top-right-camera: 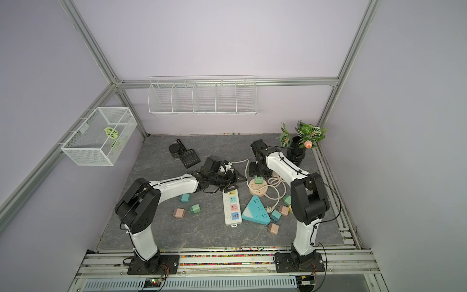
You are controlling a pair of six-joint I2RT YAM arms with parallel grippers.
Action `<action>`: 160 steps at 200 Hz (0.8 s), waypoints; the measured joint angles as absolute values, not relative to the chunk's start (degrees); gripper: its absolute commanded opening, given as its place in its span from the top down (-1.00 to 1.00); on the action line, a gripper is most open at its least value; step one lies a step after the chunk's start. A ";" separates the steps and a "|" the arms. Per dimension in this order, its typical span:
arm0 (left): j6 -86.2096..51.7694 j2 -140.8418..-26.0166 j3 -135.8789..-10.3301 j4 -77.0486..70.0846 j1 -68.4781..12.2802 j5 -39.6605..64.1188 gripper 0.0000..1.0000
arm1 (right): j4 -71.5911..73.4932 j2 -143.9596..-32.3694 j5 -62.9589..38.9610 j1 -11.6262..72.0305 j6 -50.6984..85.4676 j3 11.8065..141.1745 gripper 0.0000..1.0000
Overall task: Pull the plug off the socket
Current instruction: Remove the plug from the socket.
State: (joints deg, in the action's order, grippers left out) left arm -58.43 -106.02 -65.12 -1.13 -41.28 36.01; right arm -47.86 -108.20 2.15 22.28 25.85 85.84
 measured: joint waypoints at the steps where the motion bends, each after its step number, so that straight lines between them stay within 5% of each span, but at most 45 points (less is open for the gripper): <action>1: -58.46 -106.06 -65.14 -1.15 -41.28 36.03 -0.59 | -47.90 -108.27 2.15 22.28 25.82 85.91 -0.31; 160: -62.22 -118.43 -77.69 6.37 -43.07 32.53 -0.09 | -52.90 -114.04 4.40 23.22 24.43 89.67 0.19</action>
State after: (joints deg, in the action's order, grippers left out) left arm -62.22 -118.43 -77.69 6.37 -43.07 32.53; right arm -52.90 -114.04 4.40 23.22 24.43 89.67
